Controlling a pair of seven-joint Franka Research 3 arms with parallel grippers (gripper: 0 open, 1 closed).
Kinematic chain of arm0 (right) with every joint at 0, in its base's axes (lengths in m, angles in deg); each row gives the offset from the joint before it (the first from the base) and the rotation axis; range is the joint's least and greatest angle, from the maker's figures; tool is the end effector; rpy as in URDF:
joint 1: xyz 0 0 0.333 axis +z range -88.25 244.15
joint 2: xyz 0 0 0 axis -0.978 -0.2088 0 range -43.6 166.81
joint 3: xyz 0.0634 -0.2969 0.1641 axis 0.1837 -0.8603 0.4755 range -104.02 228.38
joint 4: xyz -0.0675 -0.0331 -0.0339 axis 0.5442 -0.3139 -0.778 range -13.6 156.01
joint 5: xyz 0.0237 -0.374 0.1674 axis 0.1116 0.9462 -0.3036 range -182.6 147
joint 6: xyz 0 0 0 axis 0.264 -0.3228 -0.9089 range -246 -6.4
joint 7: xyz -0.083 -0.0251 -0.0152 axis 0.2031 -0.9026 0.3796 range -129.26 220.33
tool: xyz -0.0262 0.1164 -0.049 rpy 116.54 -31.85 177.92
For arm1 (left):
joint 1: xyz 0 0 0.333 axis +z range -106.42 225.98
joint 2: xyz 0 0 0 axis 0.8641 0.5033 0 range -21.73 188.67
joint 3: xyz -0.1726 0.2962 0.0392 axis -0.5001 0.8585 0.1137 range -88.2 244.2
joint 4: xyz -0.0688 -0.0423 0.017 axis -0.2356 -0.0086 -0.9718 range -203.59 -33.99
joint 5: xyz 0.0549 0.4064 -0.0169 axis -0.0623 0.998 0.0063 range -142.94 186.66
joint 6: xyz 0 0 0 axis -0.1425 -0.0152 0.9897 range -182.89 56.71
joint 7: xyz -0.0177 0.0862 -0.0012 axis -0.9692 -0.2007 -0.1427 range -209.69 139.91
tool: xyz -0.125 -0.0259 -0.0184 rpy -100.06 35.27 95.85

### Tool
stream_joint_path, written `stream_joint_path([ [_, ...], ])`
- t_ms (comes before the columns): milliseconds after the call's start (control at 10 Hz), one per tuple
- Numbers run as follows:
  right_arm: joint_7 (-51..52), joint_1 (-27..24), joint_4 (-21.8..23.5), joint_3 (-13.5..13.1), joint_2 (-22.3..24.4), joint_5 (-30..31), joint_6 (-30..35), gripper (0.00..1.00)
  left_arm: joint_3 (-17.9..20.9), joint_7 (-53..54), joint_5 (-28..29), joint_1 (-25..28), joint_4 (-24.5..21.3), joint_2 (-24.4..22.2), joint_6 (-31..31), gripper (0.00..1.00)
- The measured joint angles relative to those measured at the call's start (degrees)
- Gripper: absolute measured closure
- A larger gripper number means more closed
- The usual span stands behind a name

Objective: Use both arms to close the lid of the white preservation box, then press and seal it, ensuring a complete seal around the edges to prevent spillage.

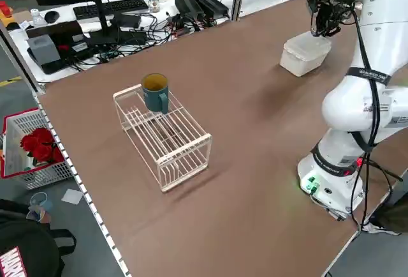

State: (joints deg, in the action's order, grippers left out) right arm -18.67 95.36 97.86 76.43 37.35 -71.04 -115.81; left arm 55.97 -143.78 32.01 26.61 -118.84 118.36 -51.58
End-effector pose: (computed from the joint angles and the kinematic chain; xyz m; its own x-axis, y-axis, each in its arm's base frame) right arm 0.5064 0.3388 0.2231 0.1663 -0.7389 -0.6530 -0.9557 -0.2839 0.0779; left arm 0.4616 -0.5815 0.3050 0.6182 0.7767 -0.1209 0.7852 -0.6033 0.1394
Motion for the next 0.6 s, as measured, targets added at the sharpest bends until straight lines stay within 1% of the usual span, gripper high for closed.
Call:
stream_joint_path([
  [600,0.3,0.7,0.2,-0.5,0.0,-1.6,-0.4,0.99,0.1,0.0,0.0,0.0,0.2,0.1,0.2,0.99],
])
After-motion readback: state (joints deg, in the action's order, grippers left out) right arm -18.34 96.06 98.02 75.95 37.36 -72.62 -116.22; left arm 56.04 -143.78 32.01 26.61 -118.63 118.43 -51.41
